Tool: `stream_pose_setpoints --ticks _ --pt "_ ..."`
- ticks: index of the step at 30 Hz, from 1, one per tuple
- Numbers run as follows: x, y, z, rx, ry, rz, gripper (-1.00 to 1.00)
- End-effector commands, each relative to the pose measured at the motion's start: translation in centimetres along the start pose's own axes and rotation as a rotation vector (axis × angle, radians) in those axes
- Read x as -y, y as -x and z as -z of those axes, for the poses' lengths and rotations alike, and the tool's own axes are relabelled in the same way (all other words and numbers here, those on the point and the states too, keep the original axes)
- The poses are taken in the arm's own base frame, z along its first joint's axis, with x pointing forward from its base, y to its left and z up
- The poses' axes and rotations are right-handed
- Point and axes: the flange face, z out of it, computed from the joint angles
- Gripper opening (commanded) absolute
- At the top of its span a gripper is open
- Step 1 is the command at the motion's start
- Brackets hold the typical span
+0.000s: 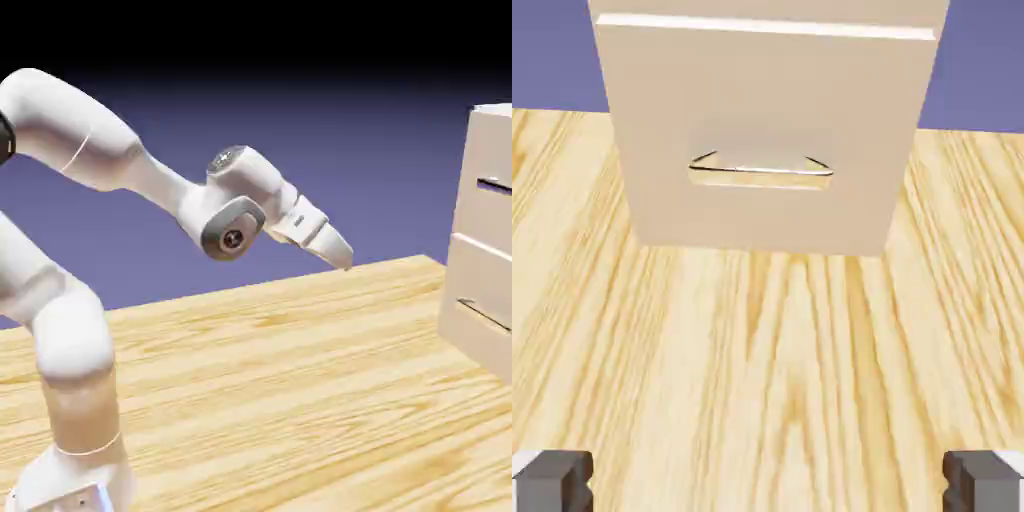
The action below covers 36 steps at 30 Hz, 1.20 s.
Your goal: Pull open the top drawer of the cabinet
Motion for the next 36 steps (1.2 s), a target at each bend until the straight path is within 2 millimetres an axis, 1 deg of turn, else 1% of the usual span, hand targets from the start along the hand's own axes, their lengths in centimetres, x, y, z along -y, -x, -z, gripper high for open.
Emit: stream_pose_setpoints --ticks 1,8,17,23,28,32,36 --pt "0.8 0.0 -0.5 0.001 0.01 0.095 0.0" --pt "6.3 0.6 -4.4 0.029 0.058 0.75 0.0" --pt "12.0 2.8 -9.9 0.07 0.055 1.555 0.0" --pt "15.1 4.3 -13.2 0.059 0.021 2.06 0.0" --pt "17.4 5.2 -15.6 0.006 -0.005 2.454 0.0" --pt "19.0 5.5 -17.2 -0.068 -0.007 2.749 0.0" --pt "20.4 5.2 -18.5 -0.17 0.023 3.023 0.0"
